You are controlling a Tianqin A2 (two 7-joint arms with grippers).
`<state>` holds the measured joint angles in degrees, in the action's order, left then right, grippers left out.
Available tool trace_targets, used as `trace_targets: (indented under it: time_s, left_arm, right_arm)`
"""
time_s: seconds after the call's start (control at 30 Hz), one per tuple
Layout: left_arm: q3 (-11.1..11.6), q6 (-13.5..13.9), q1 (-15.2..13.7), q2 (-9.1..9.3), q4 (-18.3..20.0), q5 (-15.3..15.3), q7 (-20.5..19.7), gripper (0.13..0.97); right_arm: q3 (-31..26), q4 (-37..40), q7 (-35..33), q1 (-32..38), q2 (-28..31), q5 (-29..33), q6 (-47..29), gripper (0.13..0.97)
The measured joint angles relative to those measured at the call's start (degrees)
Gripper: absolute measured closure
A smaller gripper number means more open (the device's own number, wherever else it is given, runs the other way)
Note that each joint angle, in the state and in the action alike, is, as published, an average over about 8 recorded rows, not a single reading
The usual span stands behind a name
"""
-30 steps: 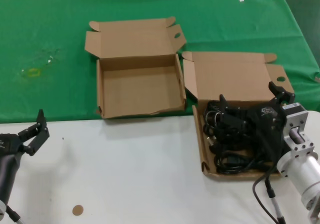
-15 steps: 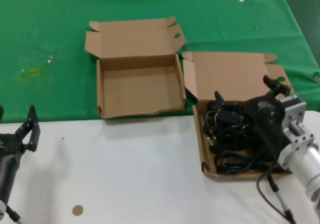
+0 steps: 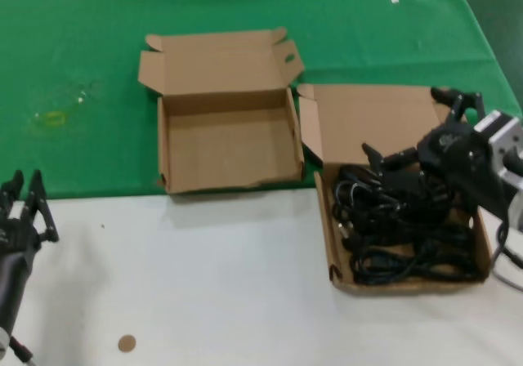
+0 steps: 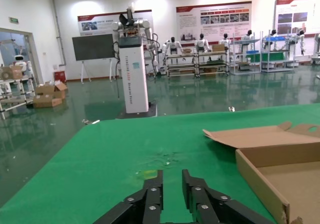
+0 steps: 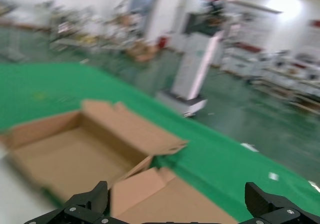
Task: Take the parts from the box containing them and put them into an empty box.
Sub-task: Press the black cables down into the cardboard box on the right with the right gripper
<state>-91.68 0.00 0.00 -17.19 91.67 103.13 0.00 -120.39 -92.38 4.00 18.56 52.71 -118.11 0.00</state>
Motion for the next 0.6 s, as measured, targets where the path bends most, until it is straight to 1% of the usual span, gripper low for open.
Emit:
trace_targets:
  time_s: [0.13, 0.23, 0.43, 0.6]
  left_arm:
    - [0.0, 0.0, 0.0, 0.00, 0.0, 0.0, 0.0, 0.861]
    - [0.0, 0.0, 0.0, 0.00, 0.0, 0.0, 0.0, 0.880]
    - [0.0, 0.0, 0.0, 0.00, 0.0, 0.0, 0.0, 0.940]
    - [0.0, 0.0, 0.0, 0.00, 0.0, 0.0, 0.0, 0.943]
  right_arm:
    - [-3.8, 1.3, 2.9, 5.3, 5.7, 3.7, -8.4, 0.129]
    - [-6.4, 3.0, 3.1, 9.7, 8.9, 6.3, -16.0, 0.129]
    - [-11.3, 8.3, -1.6, 19.1, 12.6, 10.4, -32.2, 0.129]
    - [-11.2, 12.5, -5.5, 24.2, 12.3, 15.5, -44.6, 0.129]
